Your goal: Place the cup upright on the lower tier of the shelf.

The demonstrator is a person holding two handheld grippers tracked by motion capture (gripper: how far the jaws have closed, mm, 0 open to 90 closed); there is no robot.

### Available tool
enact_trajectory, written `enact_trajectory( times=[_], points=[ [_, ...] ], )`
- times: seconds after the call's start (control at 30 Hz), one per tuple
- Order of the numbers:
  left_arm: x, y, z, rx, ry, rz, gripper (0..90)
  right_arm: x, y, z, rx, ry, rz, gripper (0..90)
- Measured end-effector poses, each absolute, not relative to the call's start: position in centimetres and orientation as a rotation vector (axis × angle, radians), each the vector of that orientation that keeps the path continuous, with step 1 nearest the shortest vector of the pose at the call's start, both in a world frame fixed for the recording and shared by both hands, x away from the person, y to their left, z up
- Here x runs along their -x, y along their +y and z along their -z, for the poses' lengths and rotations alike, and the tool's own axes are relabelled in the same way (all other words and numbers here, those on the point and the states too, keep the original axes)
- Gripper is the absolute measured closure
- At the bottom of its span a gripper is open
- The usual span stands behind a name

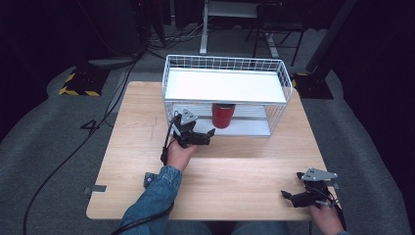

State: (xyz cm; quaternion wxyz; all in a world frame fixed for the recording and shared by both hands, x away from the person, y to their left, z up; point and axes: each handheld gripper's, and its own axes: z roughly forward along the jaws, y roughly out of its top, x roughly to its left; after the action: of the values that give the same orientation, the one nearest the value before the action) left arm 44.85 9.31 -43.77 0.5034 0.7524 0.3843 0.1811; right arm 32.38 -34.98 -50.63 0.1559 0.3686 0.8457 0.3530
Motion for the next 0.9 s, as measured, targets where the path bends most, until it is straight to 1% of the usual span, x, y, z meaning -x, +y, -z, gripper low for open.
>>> enact_trajectory(
  times=[0.53,0.77,0.9],
  points=[
    [-39.1,13.0,41.2,-1.813,0.901,-0.426,0.0,-32.8,-34.8,50.6,-1.045,2.429,-1.012,0.0],
    [-37.2,14.5,40.6,-1.837,0.867,-0.416,0.0,-32.8,-34.8,50.6,-1.045,2.429,-1.012,0.0],
    [-35.7,16.1,40.5,-1.862,0.847,-0.421,0.0,-32.8,-34.8,50.6,-1.045,2.429,-1.012,0.0]
  ],
)
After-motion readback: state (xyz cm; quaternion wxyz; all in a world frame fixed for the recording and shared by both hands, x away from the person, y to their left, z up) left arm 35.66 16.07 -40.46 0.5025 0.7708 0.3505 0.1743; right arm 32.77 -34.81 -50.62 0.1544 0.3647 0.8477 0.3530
